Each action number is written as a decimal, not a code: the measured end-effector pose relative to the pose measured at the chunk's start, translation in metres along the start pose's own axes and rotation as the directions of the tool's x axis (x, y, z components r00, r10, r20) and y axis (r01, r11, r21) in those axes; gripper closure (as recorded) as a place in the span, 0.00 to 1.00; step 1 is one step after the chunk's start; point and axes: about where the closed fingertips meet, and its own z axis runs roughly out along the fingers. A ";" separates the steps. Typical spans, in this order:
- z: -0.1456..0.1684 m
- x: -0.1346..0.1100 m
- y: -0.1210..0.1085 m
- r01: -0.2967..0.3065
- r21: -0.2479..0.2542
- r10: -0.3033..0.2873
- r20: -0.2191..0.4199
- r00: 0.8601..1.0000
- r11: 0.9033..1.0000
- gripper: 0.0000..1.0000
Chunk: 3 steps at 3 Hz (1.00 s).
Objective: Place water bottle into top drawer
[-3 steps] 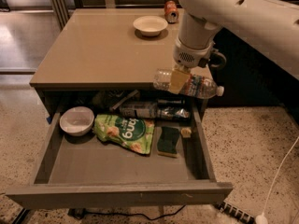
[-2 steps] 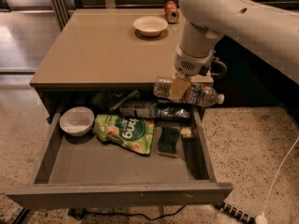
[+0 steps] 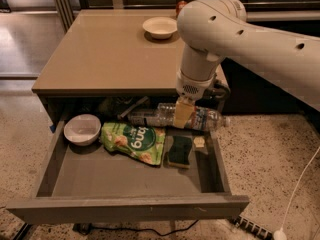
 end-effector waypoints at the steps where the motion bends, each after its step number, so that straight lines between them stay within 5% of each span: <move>1: 0.000 0.000 0.000 0.000 0.000 0.000 0.000 1.000 1.000 1.00; 3: 0.033 -0.015 0.037 0.085 -0.068 -0.086 -0.006 0.996 0.994 1.00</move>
Offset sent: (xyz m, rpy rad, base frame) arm -0.0282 0.0304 -0.0353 -0.0089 0.0635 0.1033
